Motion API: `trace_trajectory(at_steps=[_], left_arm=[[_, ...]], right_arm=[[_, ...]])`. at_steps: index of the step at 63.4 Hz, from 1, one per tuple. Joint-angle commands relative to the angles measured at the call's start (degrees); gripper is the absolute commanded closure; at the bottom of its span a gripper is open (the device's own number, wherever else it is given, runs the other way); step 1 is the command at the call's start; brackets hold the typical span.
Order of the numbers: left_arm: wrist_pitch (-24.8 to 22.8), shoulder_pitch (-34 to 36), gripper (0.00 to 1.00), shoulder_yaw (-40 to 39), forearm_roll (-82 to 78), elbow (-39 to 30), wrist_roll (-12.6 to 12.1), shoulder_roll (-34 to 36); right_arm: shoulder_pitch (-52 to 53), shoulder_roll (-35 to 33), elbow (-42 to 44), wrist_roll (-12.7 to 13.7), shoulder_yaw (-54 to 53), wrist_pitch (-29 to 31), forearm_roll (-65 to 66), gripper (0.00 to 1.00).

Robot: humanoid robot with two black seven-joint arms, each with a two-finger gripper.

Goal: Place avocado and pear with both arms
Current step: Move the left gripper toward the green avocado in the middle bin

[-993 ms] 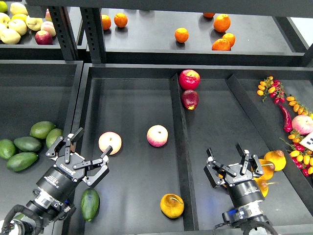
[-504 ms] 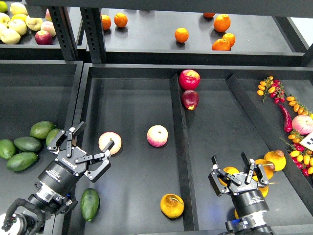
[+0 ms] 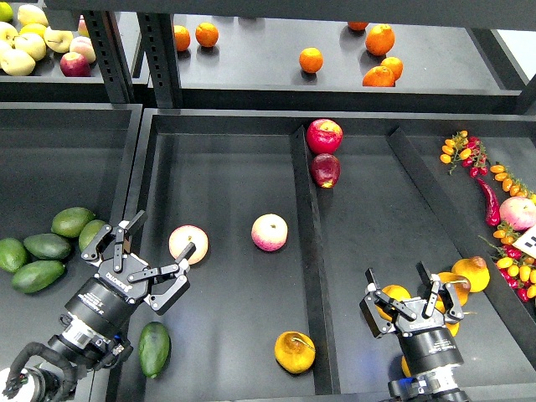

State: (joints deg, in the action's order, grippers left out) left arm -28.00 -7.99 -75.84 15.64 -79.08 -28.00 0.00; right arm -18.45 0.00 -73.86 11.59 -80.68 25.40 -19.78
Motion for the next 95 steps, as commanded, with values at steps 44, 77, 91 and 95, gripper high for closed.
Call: trace_trajectory(at_steps=[44,77,91,95], left_arm=[[0.0,1.22,0.0,2.19,-0.96,-0.02,0.0,0.61],[0.0,4.21,0.0,5.0,-14.67,0.24,0.0,2.9],[0.0,5.79,0.0,7.55,-19.5,0.51,0.0,4.92],[0.0,6.14,0.0,8.34,-20.56,0.6,0.0,5.18]], right_arm=[[-0.09,0.0,0.21,0.01,0.44,-0.09,0.0,0.0],[-0.09,0.0,0.12,0.45,1.14,-0.09,0.0,0.0],[-0.01,0.0,0.12,0.45,2.19,0.0,0.0,0.0],[-0.01,0.0,0.12,0.45,2.55,0.0,0.0,0.0]])
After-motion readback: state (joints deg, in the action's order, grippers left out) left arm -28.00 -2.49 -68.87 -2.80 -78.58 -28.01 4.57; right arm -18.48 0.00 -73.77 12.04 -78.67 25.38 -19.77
